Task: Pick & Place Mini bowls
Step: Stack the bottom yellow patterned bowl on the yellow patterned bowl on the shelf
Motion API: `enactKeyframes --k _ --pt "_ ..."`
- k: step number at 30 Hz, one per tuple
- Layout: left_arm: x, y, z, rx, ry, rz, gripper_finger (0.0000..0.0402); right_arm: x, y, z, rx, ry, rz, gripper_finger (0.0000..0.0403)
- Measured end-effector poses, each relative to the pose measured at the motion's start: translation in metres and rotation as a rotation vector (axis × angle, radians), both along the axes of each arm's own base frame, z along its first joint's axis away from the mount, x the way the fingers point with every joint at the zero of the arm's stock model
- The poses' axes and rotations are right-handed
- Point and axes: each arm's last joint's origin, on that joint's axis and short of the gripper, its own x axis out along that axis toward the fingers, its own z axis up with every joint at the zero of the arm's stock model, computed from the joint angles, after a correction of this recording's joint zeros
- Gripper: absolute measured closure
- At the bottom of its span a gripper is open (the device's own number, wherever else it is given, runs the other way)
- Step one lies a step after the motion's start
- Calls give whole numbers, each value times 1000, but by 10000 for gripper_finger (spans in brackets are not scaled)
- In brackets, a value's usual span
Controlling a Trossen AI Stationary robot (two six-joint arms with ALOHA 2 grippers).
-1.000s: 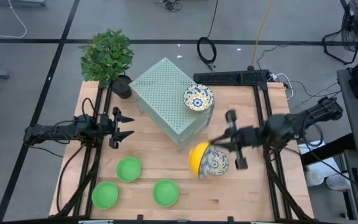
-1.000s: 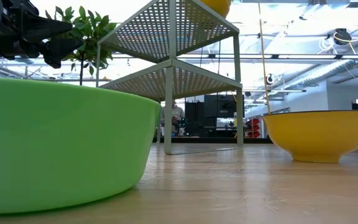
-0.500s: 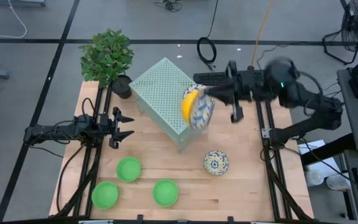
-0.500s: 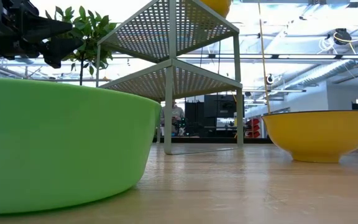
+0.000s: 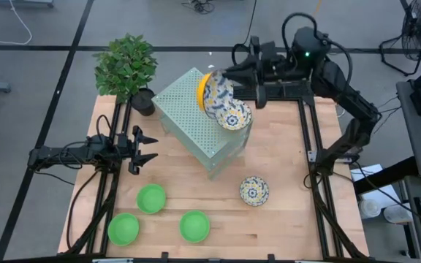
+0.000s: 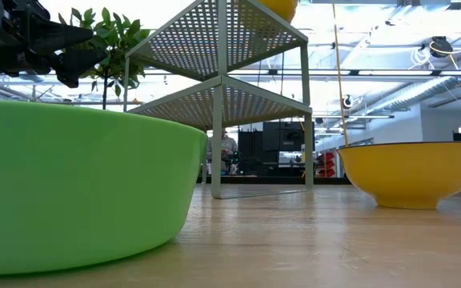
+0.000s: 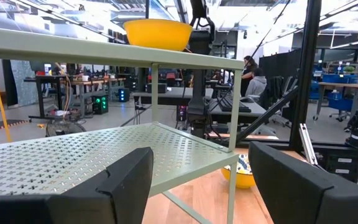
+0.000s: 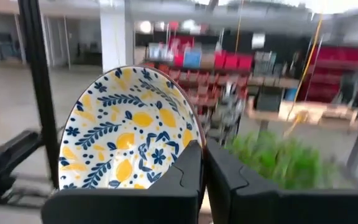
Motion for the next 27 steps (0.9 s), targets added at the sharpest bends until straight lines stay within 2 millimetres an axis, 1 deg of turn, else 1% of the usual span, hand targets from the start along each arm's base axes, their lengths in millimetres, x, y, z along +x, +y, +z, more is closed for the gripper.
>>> enactKeyframes --k 2,5,12,15,20,24,27 --pt "0 0 0 0 0 0 133 3 -4 6 -14 -64 -9 403" --pt "0 0 0 0 0 0 133 8 -10 11 30 -123 -8 403" --pt "0 0 0 0 0 0 133 11 -11 3 71 -43 -10 403" --pt "0 0 0 0 0 0 133 6 -8 6 69 -43 -6 403" --pt "0 0 0 0 0 0 133 -16 -3 11 45 -7 -47 403" --pt "0 0 0 0 1 0 133 -22 -13 8 99 25 -136 403" --pt "0 0 0 0 0 0 133 -24 -21 -2 146 121 -176 403"
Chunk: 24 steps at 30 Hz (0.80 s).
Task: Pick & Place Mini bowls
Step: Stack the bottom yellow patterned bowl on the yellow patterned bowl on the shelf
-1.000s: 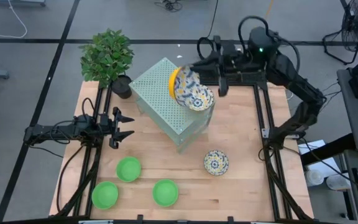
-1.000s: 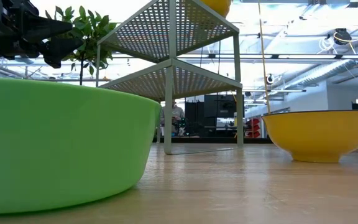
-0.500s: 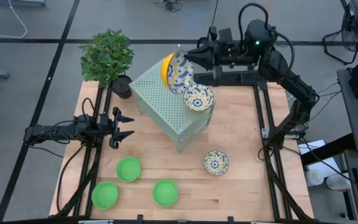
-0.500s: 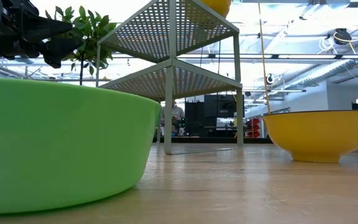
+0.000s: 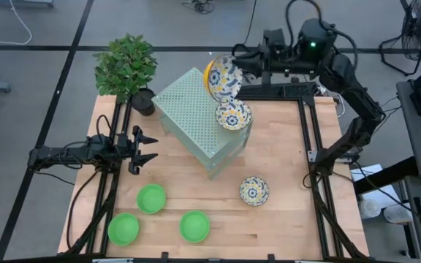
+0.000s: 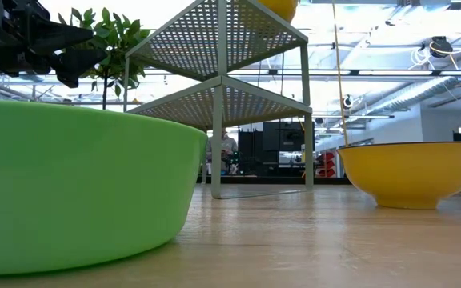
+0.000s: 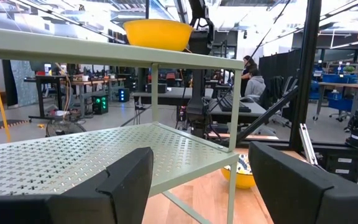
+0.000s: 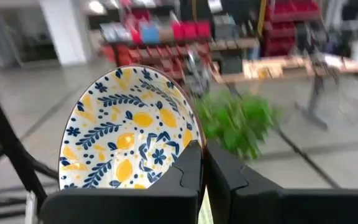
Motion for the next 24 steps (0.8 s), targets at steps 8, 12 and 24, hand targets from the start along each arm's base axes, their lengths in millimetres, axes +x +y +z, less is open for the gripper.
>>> enactKeyframes --k 8,12,24 --pt "0 0 0 0 1 0 133 -7 -8 -20 60 201 -73 403" --pt "0 0 0 0 0 0 133 -11 -12 -29 104 282 -92 403" --pt "0 0 0 0 0 1 133 -7 -23 -48 206 423 -124 403"
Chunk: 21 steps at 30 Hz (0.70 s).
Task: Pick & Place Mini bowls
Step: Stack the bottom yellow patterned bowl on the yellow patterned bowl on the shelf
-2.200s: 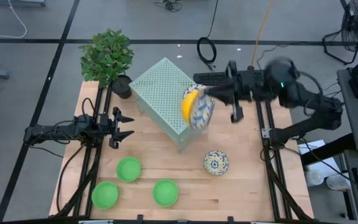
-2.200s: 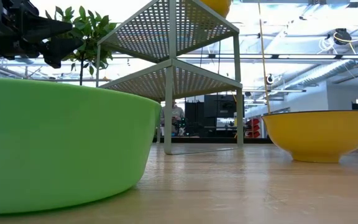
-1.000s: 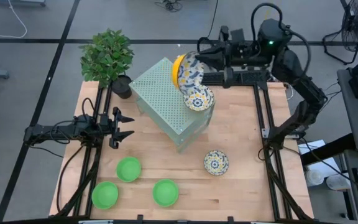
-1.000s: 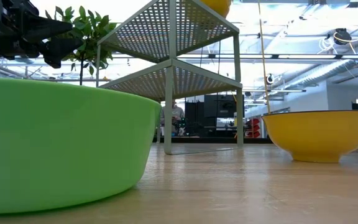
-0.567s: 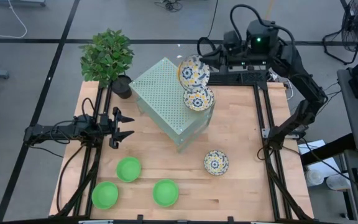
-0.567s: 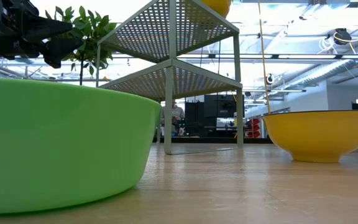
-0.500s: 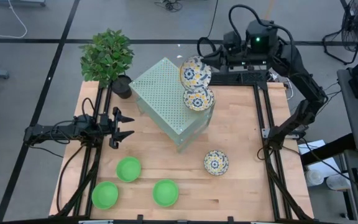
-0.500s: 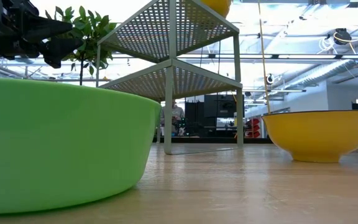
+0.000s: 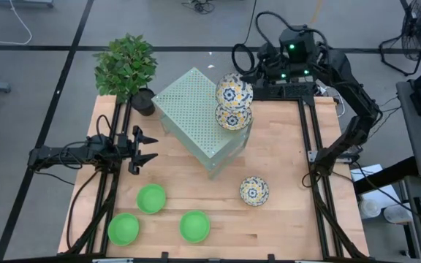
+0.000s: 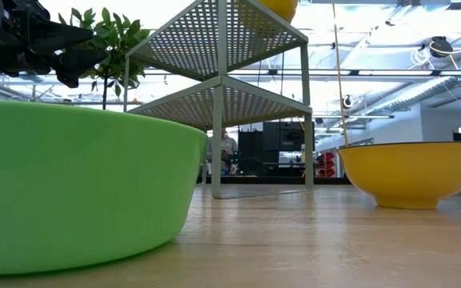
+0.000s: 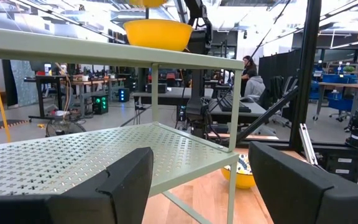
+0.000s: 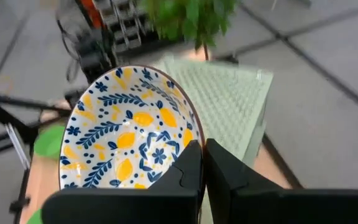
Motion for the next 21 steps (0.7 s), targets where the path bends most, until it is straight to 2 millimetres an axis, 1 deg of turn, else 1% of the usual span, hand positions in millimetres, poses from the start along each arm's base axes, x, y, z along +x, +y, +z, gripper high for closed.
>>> enactKeyframes --k 3,8,21 --pt "0 0 0 0 0 0 133 1 -2 -6 23 44 -3 403" --pt "0 0 0 0 0 0 133 1 -4 -10 45 80 -7 403" --pt "0 0 0 0 0 0 133 1 -4 -10 40 74 -5 403"
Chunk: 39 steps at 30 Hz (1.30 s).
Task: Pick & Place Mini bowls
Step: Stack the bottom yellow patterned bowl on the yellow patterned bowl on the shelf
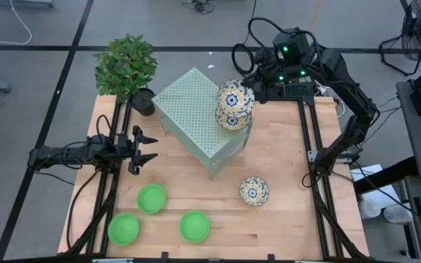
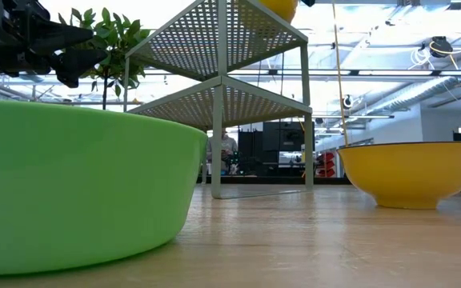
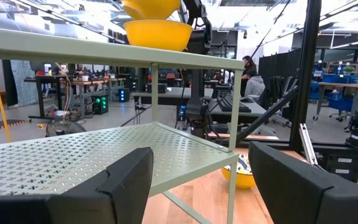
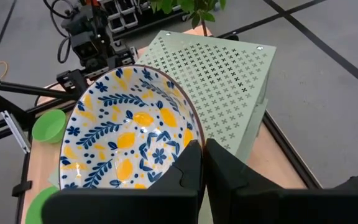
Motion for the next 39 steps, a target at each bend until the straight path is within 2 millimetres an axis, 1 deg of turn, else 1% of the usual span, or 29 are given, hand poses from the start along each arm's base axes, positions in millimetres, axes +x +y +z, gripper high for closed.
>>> enactKeyframes --k 7,10,25,35,39 --pt "0 0 0 0 0 0 133 0 0 0 -1 1 4 403" --pt "0 0 0 0 0 0 133 0 1 -1 21 0 33 403" --pt "0 0 0 0 0 0 133 -4 5 -7 80 61 73 403" --pt "0 0 0 0 0 0 133 -4 6 -7 77 62 72 403" --pt "0 0 0 0 0 0 133 1 6 -14 86 82 84 403"
